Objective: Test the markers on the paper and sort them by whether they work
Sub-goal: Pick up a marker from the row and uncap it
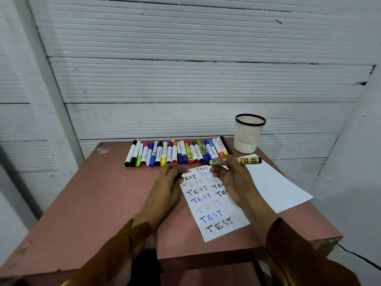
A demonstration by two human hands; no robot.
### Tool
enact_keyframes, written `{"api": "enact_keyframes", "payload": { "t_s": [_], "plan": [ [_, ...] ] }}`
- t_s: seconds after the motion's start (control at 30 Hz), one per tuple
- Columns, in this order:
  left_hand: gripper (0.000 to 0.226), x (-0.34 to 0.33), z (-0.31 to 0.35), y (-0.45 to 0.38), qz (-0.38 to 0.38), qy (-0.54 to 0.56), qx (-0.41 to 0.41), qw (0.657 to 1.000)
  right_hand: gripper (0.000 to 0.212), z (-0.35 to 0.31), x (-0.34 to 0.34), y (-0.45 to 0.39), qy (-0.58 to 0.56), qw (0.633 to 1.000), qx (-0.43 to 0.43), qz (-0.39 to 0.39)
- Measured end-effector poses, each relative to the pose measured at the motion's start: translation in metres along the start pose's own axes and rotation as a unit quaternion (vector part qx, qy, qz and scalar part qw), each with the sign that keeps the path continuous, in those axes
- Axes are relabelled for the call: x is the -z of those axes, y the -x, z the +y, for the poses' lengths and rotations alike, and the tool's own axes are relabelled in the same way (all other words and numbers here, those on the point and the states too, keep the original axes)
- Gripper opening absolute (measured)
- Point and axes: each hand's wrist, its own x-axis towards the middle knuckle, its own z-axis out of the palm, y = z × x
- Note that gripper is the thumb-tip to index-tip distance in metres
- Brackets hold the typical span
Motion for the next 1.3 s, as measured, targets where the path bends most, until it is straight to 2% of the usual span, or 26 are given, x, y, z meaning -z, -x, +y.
{"api": "enact_keyframes", "payload": {
  "t_s": [0.13, 0.27, 0.47, 0.7, 0.8, 0.93, 1.0, 1.13, 1.3],
  "plan": [
    [0.05, 0.004, 0.001, 0.0, 0.011, 0.044, 0.047, 0.998, 0.022, 0.016, -0.011, -0.002, 0.06, 0.998, 0.017, -0.004],
    [0.061, 0.005, 0.006, 0.001, 0.01, 0.076, 0.039, 0.996, 0.018, 0.025, -0.01, -0.003, 0.087, 0.995, 0.039, 0.008],
    [0.039, 0.003, 0.004, 0.0, 0.024, 0.081, 0.047, 0.995, 0.018, 0.024, -0.01, -0.002, 0.071, 0.997, 0.035, 0.004],
    [0.032, 0.003, 0.003, -0.001, 0.031, 0.112, 0.072, 0.991, 0.013, 0.026, -0.01, 0.0, 0.086, 0.996, 0.014, -0.03],
    [0.029, 0.006, -0.001, -0.003, 0.048, 0.215, 0.136, 0.966, 0.019, 0.025, -0.011, 0.002, 0.046, 0.996, -0.028, -0.064],
    [0.024, 0.016, -0.004, -0.005, 0.068, 0.373, 0.188, 0.906, 0.011, 0.026, -0.012, 0.005, 0.014, 0.991, -0.07, -0.11],
    [0.021, 0.019, -0.003, -0.006, 0.073, 0.403, 0.2, 0.89, 0.007, 0.027, -0.013, 0.005, 0.037, 0.993, -0.056, -0.101],
    [0.013, 0.02, -0.008, -0.009, 0.09, 0.417, 0.233, 0.874, 0.017, 0.027, -0.012, 0.004, 0.071, 0.997, -0.021, -0.032],
    [0.014, 0.019, -0.005, -0.009, 0.103, 0.417, 0.245, 0.869, 0.013, 0.028, -0.017, 0.003, 0.046, 0.996, -0.052, -0.054]
  ]
}}
